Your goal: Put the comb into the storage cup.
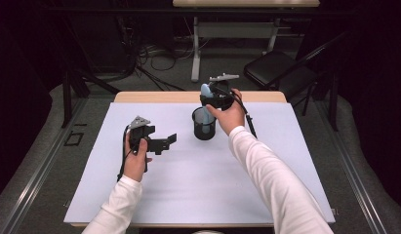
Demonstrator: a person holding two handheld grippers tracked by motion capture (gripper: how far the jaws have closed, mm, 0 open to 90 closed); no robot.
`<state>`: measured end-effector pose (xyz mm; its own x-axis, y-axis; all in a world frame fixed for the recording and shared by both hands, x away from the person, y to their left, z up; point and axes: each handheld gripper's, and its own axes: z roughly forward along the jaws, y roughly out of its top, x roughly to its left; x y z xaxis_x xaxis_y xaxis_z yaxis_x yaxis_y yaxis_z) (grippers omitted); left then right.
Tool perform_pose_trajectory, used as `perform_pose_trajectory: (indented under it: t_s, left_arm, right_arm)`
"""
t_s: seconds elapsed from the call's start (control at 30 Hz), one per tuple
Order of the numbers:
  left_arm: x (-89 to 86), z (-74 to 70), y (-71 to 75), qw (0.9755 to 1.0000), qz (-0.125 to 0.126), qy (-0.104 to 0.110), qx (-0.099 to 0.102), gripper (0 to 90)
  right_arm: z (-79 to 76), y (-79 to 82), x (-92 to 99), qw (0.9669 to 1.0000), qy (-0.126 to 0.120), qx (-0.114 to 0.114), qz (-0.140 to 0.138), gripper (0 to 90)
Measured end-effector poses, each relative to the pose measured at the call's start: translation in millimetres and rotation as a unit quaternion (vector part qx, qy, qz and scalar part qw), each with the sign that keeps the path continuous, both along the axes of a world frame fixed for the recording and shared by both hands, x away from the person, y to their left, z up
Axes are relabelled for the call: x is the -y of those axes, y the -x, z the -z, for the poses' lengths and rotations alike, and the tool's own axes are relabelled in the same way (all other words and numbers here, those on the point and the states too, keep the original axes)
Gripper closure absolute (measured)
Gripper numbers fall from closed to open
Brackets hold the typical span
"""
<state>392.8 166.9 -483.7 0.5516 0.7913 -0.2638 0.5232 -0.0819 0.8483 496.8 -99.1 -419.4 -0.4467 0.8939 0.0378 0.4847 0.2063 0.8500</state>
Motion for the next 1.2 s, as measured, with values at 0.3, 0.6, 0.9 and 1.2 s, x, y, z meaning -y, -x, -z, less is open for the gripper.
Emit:
perform_pose_trajectory:
  t_s: [0.3, 0.6, 0.9, 1.2]
  left_arm:
    - [0.5, 0.2, 0.0, 1.0000, 0.000, -0.001, 0.000, 0.5]
    - [0.0, 0.2, -0.2, 1.0000, -0.001, -0.001, 0.001, 0.6]
    - [0.0, 0.3, -0.2, 1.0000, -0.001, -0.001, 0.001, 0.6]
    - [0.4, 0.6, -0.3, 1.0000, -0.001, -0.001, 0.000, 0.5]
  right_arm:
    - [-0.1, -1.5, 2.2, 0.9999, -0.009, -0.008, -0.002, 44.5]
    - [-0.3, -1.8, 2.7, 0.9995, -0.026, -0.014, -0.005, 41.2]
    - [-0.1, -2.2, 3.0, 0.9993, -0.035, -0.017, -0.002, 33.6]
    - [0.4, -3.2, 4.0, 0.9995, -0.029, -0.013, 0.003, 22.7]
